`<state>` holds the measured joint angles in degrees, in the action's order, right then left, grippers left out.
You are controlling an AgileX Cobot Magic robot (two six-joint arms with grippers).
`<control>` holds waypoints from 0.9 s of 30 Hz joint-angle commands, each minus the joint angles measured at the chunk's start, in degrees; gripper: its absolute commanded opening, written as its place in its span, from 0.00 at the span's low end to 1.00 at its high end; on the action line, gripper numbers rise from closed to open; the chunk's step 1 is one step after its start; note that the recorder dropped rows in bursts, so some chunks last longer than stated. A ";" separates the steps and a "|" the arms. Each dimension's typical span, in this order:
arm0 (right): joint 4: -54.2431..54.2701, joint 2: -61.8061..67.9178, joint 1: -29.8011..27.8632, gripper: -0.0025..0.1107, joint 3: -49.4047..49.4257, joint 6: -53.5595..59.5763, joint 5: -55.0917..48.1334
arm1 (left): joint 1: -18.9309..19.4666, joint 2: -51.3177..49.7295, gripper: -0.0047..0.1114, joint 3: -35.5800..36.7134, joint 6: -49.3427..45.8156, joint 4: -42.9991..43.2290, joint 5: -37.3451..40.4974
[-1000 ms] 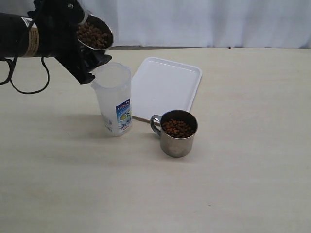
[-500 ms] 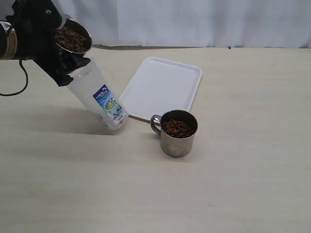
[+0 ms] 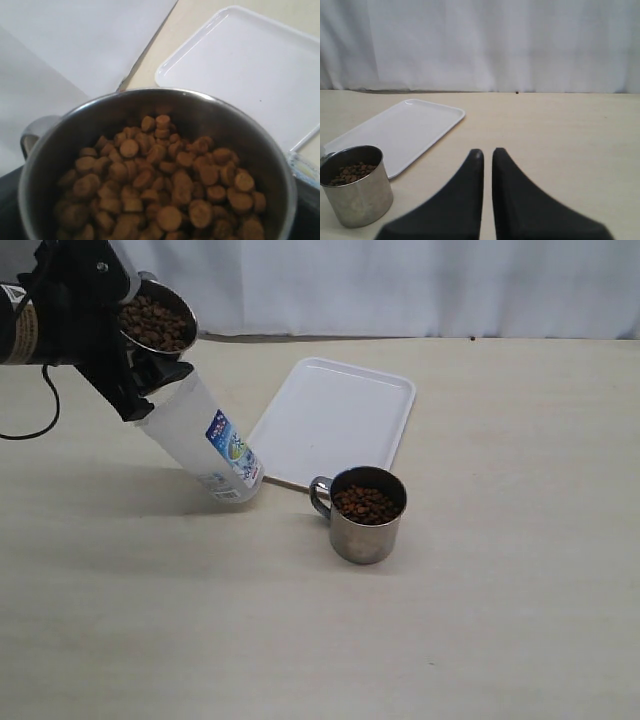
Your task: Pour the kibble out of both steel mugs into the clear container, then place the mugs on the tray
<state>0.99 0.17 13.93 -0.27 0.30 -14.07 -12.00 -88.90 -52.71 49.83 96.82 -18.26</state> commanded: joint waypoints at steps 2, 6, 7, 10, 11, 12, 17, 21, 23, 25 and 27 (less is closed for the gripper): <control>0.06 -0.17 0.17 0.07 0.27 0.40 0.48 | 0.01 0.38 0.04 -0.11 -0.28 -1.86 -1.89; 0.06 -0.17 0.17 0.07 0.27 0.40 0.48 | 0.01 0.38 0.04 -0.11 -0.28 -2.01 -2.08; 0.06 -0.17 0.17 0.07 0.27 0.40 0.48 | 0.01 0.38 0.04 -0.11 -0.28 -2.12 -2.22; 0.06 -0.17 0.17 0.07 0.27 0.40 0.48 | 0.01 0.38 0.04 -0.11 -0.57 -3.13 -3.05; 0.06 -0.17 0.17 0.07 0.27 0.40 0.48 | 0.01 0.38 0.04 -0.11 -0.66 -3.13 -3.54; 0.06 -0.17 0.17 0.07 0.27 0.40 0.48 | 0.01 0.38 0.04 -0.11 -0.66 -3.13 -4.33; 0.06 -0.17 0.17 0.07 0.27 0.40 0.48 | 0.01 0.38 0.04 -0.11 -0.66 -3.13 -4.89; 0.06 -0.17 0.17 0.07 0.27 0.40 0.48 | 0.01 0.38 0.04 -0.11 -0.66 -3.13 -5.53; 0.06 -0.17 0.17 0.07 0.27 0.40 0.48 | 0.01 0.38 0.04 -0.11 -0.66 -3.13 -6.73; 0.06 -0.17 0.17 0.07 0.27 0.40 0.48 | 0.01 0.38 0.04 -0.11 -0.66 -3.13 -7.53; 0.06 -0.17 0.17 0.07 0.27 0.40 0.48 | 0.01 0.38 0.04 -0.11 -0.66 -3.13 -7.77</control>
<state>0.99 0.17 13.93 -0.27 0.30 -14.07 -12.00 -88.90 -52.71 49.23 95.11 -24.91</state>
